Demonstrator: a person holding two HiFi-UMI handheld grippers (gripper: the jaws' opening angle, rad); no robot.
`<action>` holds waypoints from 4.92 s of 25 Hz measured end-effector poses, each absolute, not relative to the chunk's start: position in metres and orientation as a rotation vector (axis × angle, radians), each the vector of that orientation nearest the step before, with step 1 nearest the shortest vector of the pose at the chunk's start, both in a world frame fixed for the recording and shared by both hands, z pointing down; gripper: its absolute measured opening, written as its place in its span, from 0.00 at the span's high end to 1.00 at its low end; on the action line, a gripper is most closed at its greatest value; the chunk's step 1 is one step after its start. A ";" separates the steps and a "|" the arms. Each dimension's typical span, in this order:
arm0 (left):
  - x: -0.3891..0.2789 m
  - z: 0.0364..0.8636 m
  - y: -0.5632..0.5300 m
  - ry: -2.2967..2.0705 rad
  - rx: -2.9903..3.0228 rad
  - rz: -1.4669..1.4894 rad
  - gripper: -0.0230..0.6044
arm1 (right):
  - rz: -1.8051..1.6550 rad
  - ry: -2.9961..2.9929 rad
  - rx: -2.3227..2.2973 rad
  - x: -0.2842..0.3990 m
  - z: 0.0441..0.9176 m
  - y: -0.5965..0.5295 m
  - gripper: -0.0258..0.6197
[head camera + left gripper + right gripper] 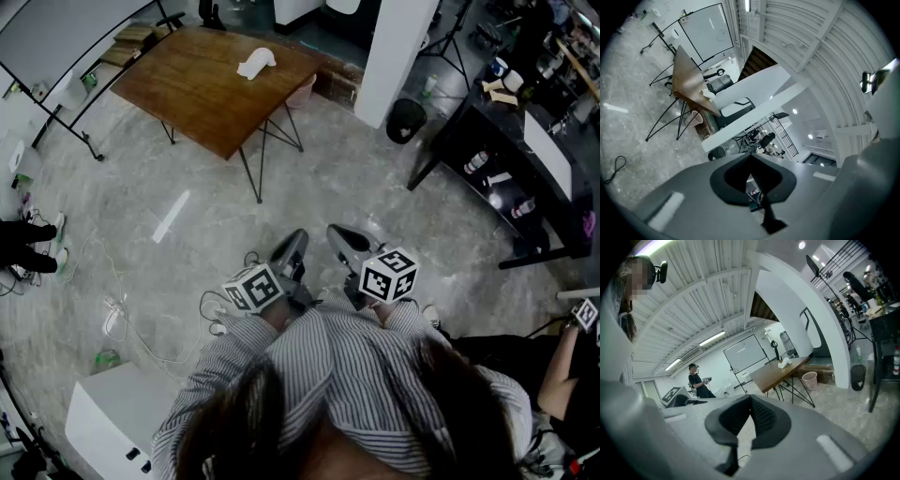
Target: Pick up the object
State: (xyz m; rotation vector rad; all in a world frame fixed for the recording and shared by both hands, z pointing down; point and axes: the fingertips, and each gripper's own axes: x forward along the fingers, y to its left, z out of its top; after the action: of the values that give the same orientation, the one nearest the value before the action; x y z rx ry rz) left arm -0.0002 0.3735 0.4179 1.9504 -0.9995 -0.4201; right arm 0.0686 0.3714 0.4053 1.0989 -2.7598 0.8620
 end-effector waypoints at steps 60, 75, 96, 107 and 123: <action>-0.078 0.423 -0.106 -1.040 2.037 -0.283 0.96 | 0.978 -2.817 1.119 0.001 0.410 -0.108 0.96; -0.119 0.434 -0.194 -1.153 1.911 -0.309 0.96 | 1.009 -2.824 0.924 -0.031 0.413 -0.197 0.96; -0.137 0.461 -0.279 -1.104 2.121 0.123 0.95 | 1.249 -2.773 0.826 -0.046 0.443 -0.233 0.96; -0.134 0.495 -0.317 -0.993 2.258 0.462 0.80 | 1.360 -2.737 0.822 -0.047 0.470 -0.257 0.96; -0.143 0.547 -0.370 -0.972 2.323 1.000 0.37 | 1.542 -2.626 0.940 -0.028 0.511 -0.276 0.96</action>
State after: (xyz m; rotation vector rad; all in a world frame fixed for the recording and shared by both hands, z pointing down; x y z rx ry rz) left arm -0.1427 -0.3703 0.5470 2.3227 -0.9724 0.9997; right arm -0.0277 -0.2761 0.5105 0.9400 -2.6260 1.5415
